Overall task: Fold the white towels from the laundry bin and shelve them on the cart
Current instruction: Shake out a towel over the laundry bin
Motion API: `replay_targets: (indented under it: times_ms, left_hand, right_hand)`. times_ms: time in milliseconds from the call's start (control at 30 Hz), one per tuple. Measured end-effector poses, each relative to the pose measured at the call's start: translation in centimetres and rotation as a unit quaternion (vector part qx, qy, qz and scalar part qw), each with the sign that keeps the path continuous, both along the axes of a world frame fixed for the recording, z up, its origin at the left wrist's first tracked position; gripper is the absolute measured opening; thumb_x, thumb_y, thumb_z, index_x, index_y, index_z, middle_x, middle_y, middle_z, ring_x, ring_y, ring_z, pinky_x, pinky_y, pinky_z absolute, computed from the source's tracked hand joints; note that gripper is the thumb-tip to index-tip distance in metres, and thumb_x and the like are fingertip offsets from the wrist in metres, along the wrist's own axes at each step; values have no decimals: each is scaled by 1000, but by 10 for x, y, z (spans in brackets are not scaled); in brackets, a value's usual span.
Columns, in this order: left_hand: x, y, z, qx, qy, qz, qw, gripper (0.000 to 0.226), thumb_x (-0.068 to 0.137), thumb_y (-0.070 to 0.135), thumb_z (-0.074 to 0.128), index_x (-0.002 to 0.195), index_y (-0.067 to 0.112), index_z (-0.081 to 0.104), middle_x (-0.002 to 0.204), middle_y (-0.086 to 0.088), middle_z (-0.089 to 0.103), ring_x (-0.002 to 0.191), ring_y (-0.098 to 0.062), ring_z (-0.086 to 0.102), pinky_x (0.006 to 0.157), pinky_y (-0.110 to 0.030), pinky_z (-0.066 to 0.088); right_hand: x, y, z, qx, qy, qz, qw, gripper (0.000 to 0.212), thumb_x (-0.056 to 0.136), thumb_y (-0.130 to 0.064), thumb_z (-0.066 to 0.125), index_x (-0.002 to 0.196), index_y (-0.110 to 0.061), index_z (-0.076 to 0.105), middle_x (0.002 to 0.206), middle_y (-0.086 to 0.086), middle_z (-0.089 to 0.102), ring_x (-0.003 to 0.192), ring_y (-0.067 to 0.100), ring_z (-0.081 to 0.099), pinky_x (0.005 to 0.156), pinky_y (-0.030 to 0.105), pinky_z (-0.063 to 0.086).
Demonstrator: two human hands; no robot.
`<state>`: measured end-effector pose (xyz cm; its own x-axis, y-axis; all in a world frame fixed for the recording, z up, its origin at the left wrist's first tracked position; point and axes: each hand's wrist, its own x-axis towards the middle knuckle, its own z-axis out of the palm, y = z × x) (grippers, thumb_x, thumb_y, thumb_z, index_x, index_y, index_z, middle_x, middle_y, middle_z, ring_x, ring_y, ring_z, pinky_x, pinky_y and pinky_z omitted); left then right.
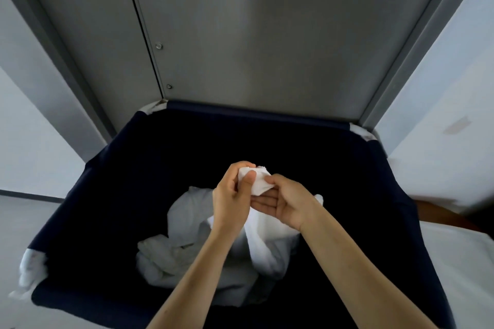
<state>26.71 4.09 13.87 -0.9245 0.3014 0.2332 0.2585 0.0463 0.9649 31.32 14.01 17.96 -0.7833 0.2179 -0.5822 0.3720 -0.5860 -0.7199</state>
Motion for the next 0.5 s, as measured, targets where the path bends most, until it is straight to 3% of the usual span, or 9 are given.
replay_targets:
  times_ms: [33,100,167,233,367,433,500]
  left_hand:
    - [-1,-1,-1,4,-4,-24,1000,4,87,32,59,89,34,58,86,21,65,81,1,61,66,-12,47]
    - [-2,-5,-5,3,5,-67,998,25,72,47,64,93,34,58,91,20,65,83,-3,63,68,-16,50]
    - [-5,-10,-9,-14,12,-108,994,39,64,47,75,98,35,59,95,18,66,89,-6,64,73,-19,52]
    - [-7,-14,-12,-8,-18,-121,992,40,66,41,79,101,35,61,96,15,69,90,-6,65,74,-19,52]
    - [-7,-13,-19,59,-135,-127,981,36,73,35,76,106,25,65,107,-5,68,97,-18,66,79,-27,53]
    - [-3,-12,-19,66,-158,-120,978,27,74,36,75,94,18,70,95,-16,69,86,-24,66,73,-32,52]
    - [0,-12,-23,46,-141,-81,986,38,75,44,68,81,7,68,75,-26,62,66,-28,57,59,-35,43]
  right_hand:
    - [0,2,0,-7,3,-9,1000,23,98,-10,38,96,2,58,64,14,70,56,21,69,53,28,58]
    - [1,4,0,-11,2,-13,1000,24,98,-10,37,94,-1,59,64,13,70,55,20,68,54,28,58]
    - [2,6,-2,0,-5,-8,1000,23,98,-11,38,94,-3,59,62,11,69,52,16,66,51,26,57]
    - [2,7,-3,5,-10,8,1000,23,98,-13,38,94,-4,59,59,8,68,50,14,66,48,22,54]
    - [4,6,-8,-1,5,21,1000,23,98,-14,37,95,-6,58,63,6,70,58,11,69,61,22,54]
    - [7,4,-11,20,4,27,999,27,97,-15,36,89,-7,60,62,7,70,60,12,69,64,24,52]
    - [8,0,-15,76,-19,47,996,36,97,-19,38,73,-7,62,52,5,64,53,12,65,62,25,49]
